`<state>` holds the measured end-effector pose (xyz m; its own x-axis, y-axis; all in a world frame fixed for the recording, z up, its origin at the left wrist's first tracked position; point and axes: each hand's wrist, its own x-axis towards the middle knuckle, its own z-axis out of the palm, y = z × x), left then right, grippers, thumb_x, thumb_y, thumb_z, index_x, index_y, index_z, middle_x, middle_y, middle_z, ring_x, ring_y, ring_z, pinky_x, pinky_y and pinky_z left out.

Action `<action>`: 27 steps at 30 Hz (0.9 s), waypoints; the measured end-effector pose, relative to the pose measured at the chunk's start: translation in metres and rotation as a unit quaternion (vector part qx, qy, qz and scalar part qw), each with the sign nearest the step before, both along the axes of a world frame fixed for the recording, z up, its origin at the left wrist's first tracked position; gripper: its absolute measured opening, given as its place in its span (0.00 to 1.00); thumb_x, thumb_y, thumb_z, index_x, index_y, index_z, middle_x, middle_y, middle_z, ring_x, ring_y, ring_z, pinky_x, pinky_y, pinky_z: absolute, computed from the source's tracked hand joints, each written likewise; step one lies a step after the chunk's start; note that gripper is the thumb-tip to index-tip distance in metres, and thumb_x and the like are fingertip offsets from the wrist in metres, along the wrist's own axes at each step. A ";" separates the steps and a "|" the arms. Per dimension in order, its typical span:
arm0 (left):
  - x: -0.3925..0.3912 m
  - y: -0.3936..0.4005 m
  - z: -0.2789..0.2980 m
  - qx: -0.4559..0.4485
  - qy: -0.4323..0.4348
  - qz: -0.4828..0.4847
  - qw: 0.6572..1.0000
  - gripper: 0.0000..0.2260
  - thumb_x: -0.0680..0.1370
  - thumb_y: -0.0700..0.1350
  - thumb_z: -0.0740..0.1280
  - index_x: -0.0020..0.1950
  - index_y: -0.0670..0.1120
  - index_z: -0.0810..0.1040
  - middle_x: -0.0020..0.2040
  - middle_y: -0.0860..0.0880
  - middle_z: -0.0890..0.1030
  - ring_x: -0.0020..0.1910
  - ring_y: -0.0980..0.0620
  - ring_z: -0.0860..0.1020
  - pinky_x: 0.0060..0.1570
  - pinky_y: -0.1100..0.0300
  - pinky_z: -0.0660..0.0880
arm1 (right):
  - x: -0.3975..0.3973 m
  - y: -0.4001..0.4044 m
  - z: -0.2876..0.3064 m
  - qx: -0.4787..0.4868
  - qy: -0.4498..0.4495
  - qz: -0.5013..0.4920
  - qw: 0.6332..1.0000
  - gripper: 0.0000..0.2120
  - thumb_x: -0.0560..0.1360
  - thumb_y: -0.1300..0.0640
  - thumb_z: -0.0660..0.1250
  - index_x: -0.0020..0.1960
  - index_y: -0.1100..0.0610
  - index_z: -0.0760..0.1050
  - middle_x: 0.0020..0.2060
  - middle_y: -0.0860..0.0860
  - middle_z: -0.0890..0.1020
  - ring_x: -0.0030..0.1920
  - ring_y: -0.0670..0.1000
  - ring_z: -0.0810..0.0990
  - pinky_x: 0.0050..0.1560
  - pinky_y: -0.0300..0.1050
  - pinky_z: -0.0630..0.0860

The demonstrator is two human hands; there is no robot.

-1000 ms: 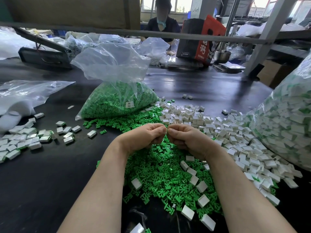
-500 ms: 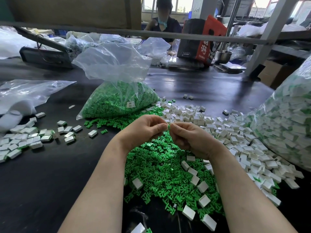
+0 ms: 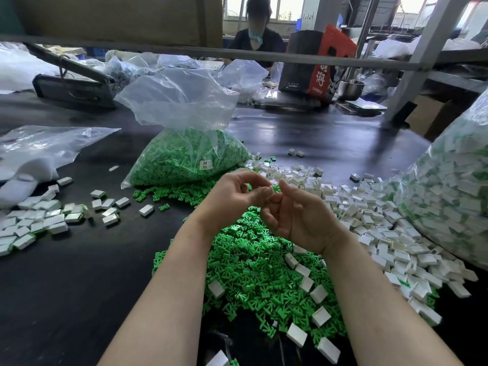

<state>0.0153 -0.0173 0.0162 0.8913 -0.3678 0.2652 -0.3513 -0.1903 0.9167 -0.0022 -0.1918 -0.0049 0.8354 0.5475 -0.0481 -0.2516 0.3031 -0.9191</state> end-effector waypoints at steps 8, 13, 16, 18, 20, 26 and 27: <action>-0.002 -0.003 0.005 0.015 -0.019 -0.006 1.000 0.01 0.76 0.36 0.70 0.47 0.39 0.81 0.46 0.46 0.76 0.44 0.50 0.77 0.50 0.59 0.78 | 0.001 0.005 -0.007 0.019 0.004 -0.047 0.999 0.15 0.77 0.47 0.58 0.45 0.57 0.77 0.31 0.54 0.75 0.32 0.49 0.68 0.36 0.44 0.53; -0.004 -0.002 0.007 0.026 -0.025 -0.012 0.999 0.01 0.76 0.35 0.70 0.46 0.39 0.80 0.45 0.45 0.77 0.41 0.55 0.76 0.44 0.66 0.75 | 0.001 0.004 -0.007 0.036 -0.008 -0.021 0.999 0.15 0.77 0.47 0.59 0.44 0.56 0.80 0.31 0.52 0.75 0.31 0.47 0.70 0.32 0.39 0.59; -0.004 0.006 0.007 0.027 -0.005 -0.022 0.999 0.02 0.75 0.37 0.72 0.46 0.42 0.82 0.42 0.46 0.79 0.41 0.55 0.77 0.45 0.61 0.76 | -0.001 0.002 -0.003 0.004 -0.018 -0.005 1.000 0.14 0.77 0.49 0.60 0.48 0.59 0.77 0.32 0.53 0.76 0.31 0.47 0.71 0.30 0.38 0.62; -0.003 0.016 0.008 0.026 0.030 -0.045 0.998 0.04 0.72 0.39 0.74 0.46 0.45 0.84 0.39 0.45 0.82 0.40 0.52 0.78 0.46 0.56 0.77 | -0.003 0.000 0.004 -0.036 -0.030 0.026 0.999 0.14 0.75 0.51 0.62 0.50 0.62 0.76 0.33 0.55 0.76 0.31 0.47 0.72 0.28 0.37 0.64; -0.003 0.027 0.008 0.007 0.076 -0.093 0.993 0.08 0.69 0.42 0.76 0.47 0.46 0.85 0.39 0.44 0.84 0.39 0.52 0.80 0.44 0.61 0.78 | -0.005 -0.002 0.016 -0.105 -0.047 0.064 0.991 0.15 0.75 0.53 0.62 0.52 0.64 0.75 0.33 0.55 0.76 0.32 0.48 0.72 0.27 0.36 0.65; -0.001 0.046 0.004 -0.079 0.107 -0.036 0.990 0.05 0.70 0.43 0.72 0.43 0.49 0.86 0.34 0.54 0.80 0.30 0.60 0.71 0.33 0.66 0.65 | -0.020 0.015 0.052 -0.376 -0.158 0.220 0.886 0.15 0.77 0.60 0.69 0.59 0.69 0.75 0.36 0.52 0.81 0.32 0.45 0.75 0.29 0.33 0.69; -0.001 0.047 0.003 -0.093 0.111 -0.021 0.989 0.05 0.69 0.44 0.71 0.42 0.50 0.86 0.33 0.53 0.80 0.29 0.60 0.69 0.34 0.63 0.63 | -0.024 0.023 0.056 -0.418 -0.171 0.244 0.858 0.14 0.77 0.62 0.69 0.60 0.67 0.76 0.37 0.53 0.82 0.32 0.44 0.76 0.30 0.33 0.70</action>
